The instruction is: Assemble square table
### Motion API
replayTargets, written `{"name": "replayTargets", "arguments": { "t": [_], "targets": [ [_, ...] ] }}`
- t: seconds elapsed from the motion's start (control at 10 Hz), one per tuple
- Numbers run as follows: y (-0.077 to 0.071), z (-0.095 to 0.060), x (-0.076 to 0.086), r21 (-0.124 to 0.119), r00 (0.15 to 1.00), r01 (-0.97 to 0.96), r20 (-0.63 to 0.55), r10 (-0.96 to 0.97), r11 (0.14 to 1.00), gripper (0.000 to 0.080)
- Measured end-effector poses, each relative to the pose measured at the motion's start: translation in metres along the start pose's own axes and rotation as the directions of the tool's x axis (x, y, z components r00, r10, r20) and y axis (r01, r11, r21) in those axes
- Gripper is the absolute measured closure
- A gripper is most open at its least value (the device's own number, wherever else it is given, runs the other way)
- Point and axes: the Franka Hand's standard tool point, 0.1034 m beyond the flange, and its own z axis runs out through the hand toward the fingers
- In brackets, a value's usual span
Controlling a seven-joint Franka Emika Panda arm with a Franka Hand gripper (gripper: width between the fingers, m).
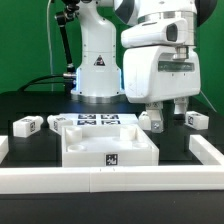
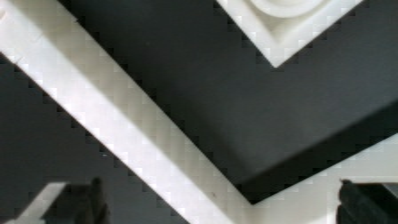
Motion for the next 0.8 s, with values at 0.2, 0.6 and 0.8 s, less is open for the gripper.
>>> {"name": "replayTargets", "arguments": {
  "t": [0.2,0.6,0.8],
  "targets": [
    [0.000,0.000,0.000,0.000,1.000,0.000,0.000,0.000,1.000,0.0150],
    [-0.002,-0.002,-0.002,-0.022,0.996,0.084,-0.011,-0.084,0.996,0.0150],
    [-0.010,-0.010,-0.012,-0.030,0.965,0.264,0.017,-0.263,0.964,0.0150]
  ]
}}
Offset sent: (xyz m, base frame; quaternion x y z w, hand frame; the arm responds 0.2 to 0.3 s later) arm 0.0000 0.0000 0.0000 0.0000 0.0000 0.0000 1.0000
